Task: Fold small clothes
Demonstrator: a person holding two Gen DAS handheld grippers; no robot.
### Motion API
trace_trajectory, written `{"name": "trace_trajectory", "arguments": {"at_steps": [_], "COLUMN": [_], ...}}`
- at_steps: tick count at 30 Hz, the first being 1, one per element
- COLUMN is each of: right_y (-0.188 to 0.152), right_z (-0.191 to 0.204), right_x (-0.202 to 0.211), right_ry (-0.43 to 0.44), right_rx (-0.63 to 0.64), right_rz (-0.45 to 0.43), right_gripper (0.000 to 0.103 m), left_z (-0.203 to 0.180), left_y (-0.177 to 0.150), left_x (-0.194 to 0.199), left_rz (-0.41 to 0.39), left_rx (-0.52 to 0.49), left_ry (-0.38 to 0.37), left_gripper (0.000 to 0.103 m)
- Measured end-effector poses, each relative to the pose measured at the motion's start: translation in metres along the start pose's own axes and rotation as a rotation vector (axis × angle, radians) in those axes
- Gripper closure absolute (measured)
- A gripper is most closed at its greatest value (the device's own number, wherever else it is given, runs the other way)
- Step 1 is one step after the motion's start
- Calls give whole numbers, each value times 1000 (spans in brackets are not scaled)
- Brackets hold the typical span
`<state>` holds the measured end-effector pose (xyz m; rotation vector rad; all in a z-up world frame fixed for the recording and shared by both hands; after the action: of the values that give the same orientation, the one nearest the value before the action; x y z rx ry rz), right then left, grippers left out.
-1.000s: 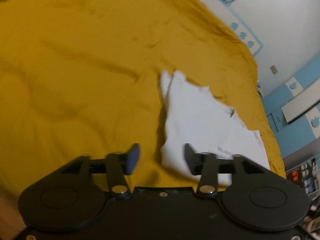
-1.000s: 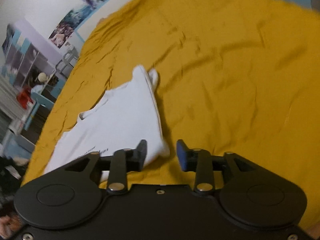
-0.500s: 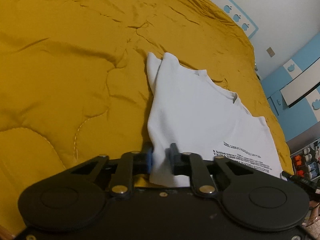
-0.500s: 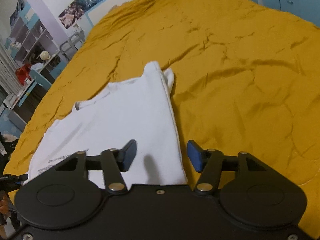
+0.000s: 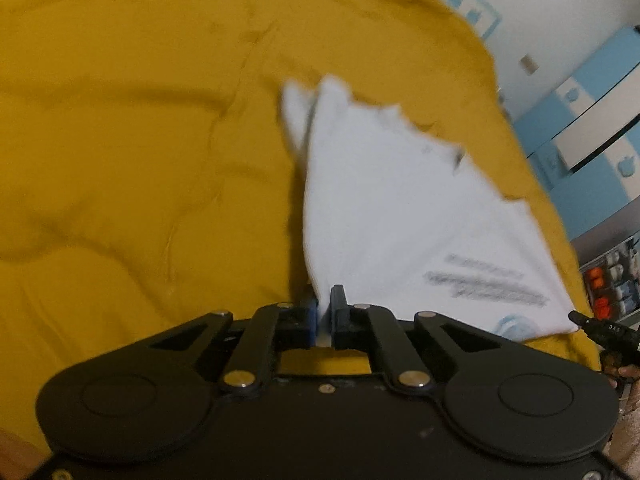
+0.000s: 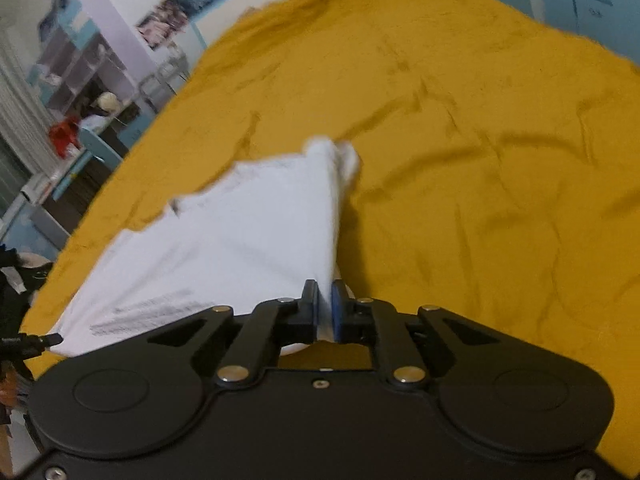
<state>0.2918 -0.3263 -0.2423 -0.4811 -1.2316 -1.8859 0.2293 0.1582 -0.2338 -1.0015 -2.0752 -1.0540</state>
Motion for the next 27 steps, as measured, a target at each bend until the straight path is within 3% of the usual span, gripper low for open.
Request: {"name": "trace_trajectory", "arguments": {"at_steps": [5,8,10,11,12,20,24,27], "right_y": [-15,-10,4,13,24,99,121,127], "right_z": [-23,-25,-19,-16,-10,33,40,39], "right_x": [-12,-4,4,6,5,-63,-100,-120], "right_ry": [31,48,29,29,32,-59,-110,-125], "right_rx": [-106,-138,-105,-81,-56,123,154,166], "right_rz": [7,5,-35,-63,-86,-155,-147,-127], "right_gripper": [94,76,62,57,57,57,49,49], "left_z": [17,16,8,4,-3,-24,-28,-28], "left_y": [-6,2,18,28,35,112,146,165], "left_x": [-1,13,24,28,27,-30,-58,-79], "left_rz": [-18,-18,-60,-84,-102,-204,-239,-231], "left_rx": [90,83,28,-5,-29,-46,-38,-31], "left_ry": [-70,-46,-6,12,23,51,71,92], "left_gripper": [91,84,71,57,52,51,49,48]}}
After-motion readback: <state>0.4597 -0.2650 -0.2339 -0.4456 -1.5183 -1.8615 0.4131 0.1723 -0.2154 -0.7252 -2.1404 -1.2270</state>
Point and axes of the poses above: each gripper's, at about its wrist camera, not at the fingertips, and x roughly against the way its jaws point, z to its left, y to its top, the point moved 10 cm from there along -x, roughly the way its jaws point, and after that the axes turned 4 degrees about z, right-handed, at the moved point
